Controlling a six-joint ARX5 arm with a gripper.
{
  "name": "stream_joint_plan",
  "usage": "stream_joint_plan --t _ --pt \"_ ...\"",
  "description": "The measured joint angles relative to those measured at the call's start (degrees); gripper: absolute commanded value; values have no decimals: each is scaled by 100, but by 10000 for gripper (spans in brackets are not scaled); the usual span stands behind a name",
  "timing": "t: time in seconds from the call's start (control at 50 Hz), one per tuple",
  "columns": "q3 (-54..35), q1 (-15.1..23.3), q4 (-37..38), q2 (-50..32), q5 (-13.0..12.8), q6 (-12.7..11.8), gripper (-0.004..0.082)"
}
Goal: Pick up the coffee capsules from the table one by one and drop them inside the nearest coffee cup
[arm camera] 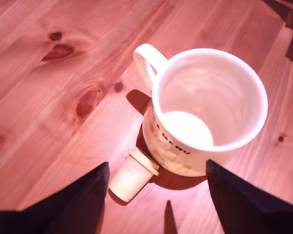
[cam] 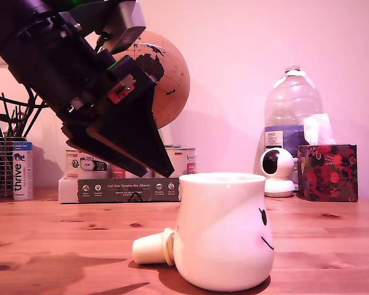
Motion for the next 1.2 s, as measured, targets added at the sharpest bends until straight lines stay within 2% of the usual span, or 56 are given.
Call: stream_joint_plan --t 0.02,0.08,0.1,0.16,0.2,0.22,0.26,0.28,0.32,0.38,0.46,0.5,0.52,0.54,0.58,0.6,0.62,0.74,0.76,0.86,1.06,1.2 --pt "0 2 -2 0 0 98 568" --pt "0 2 -15 0 -7 181 568" --pt "0 2 -20 0 -26 367 568" --pt "0 2 -22 0 -57 557 568" --pt "0 2 -24 0 -90 590 568" --pt "0 4 -24 0 -109 734 568" --pt "0 13 -24 0 -153 769 568" --pt "0 24 -24 0 -175 890 568" --pt "0 59 -26 0 -216 901 568" --pt "0 116 -46 0 -282 1047 568" --pt "0 212 -107 0 -391 1384 568" --pt "0 269 -127 0 -444 1410 568" --pt "0 295 -133 0 -476 1637 568" --pt "0 321 -140 0 -485 1670 568" --pt "0 365 -153 0 -522 1937 568" --pt "0 391 -157 0 -551 1958 567" --pt "0 415 -166 0 -568 2151 567" --pt "0 535 -210 0 -590 2433 567" --pt "0 542 -223 0 -592 2599 567" --pt "0 553 -354 0 -590 2957 567" --pt "0 553 -702 0 -588 3174 566" --pt "0 553 -767 0 -485 3189 566"
